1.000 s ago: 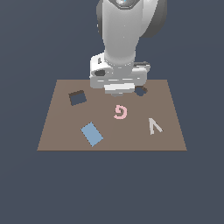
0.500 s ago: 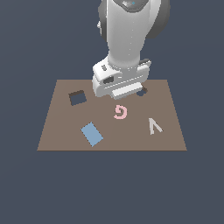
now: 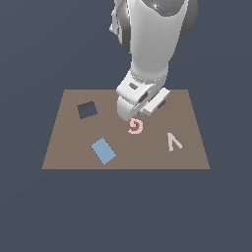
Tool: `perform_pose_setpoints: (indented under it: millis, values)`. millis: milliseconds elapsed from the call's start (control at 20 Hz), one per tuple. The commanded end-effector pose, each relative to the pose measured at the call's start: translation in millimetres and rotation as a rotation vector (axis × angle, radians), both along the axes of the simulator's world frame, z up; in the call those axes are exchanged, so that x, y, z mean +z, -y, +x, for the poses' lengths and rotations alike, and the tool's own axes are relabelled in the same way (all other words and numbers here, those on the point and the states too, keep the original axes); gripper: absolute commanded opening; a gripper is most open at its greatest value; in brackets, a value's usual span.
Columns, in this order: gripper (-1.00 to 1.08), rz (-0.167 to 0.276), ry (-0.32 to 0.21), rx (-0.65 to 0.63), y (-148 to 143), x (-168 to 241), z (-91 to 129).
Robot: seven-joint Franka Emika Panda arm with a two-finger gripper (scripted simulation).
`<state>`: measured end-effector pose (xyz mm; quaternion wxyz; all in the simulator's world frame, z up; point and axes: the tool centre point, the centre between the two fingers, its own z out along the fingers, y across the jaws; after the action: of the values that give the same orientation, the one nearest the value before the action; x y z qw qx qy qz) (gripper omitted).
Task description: Insert a designated object into the corresponding slot on a board.
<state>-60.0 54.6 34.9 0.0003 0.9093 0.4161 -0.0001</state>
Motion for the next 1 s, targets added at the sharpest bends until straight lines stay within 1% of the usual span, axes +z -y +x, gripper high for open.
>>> perform_pose_setpoints:
  millis: [0,450,750,950]
  values:
    - [-1.0,0.0,0.0,0.123,-7,1,2]
    - [-1.0,-0.001,0.0,0.559,-31,3,-1]
    - [-1.0,-0.001,0.0,0.842,-45,4,-8]
    - [-1.0,-0.001,-0.001,1.002,-52,4,-14]
